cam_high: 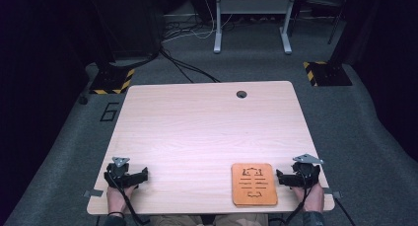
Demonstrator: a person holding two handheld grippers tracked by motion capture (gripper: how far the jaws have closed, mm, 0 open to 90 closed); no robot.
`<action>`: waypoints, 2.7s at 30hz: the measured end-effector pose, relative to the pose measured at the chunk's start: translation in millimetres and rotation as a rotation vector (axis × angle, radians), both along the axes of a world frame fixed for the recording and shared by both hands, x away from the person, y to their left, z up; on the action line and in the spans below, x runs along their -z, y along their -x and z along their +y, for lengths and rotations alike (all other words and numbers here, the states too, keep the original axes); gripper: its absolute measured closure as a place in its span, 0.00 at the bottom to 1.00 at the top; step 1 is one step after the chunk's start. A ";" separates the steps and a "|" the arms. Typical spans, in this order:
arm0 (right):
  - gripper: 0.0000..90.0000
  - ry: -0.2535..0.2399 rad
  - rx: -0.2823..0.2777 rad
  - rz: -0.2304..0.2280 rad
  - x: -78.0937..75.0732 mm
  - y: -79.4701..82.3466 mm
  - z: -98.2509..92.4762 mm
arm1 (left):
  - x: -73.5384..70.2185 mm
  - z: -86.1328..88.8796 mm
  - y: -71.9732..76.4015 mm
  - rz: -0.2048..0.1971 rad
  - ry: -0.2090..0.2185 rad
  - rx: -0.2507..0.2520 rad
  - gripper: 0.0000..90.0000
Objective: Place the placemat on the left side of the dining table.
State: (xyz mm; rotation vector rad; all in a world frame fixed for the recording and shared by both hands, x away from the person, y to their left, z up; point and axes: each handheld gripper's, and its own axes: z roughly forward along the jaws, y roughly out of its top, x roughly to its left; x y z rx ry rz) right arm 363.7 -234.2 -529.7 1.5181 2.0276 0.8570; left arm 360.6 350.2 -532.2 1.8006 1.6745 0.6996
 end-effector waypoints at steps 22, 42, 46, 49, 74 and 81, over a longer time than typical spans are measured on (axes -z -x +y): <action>0.00 -0.024 0.024 0.012 -1.8 -0.3 -2.1 | -0.2 -1.3 0.1 0.004 -0.002 0.035 0.00; 0.01 -0.127 0.001 0.021 -12.1 16.3 8.0 | -0.6 -1.1 0.2 0.008 -0.006 0.046 0.00; 0.02 -0.126 -0.029 0.038 -12.2 16.5 17.8 | -0.6 -1.1 0.2 0.008 -0.006 0.045 0.00; 0.02 -0.130 -0.052 0.058 -10.6 17.5 24.2 | -0.6 -1.2 0.2 0.008 -0.006 0.045 0.00; 0.03 -0.091 -0.096 0.090 -10.2 20.0 25.3 | -0.6 -1.2 0.3 0.008 -0.005 0.045 0.00; 0.03 -0.084 -0.106 0.102 -11.0 18.5 14.6 | -0.6 -1.2 0.3 0.008 -0.006 0.044 0.00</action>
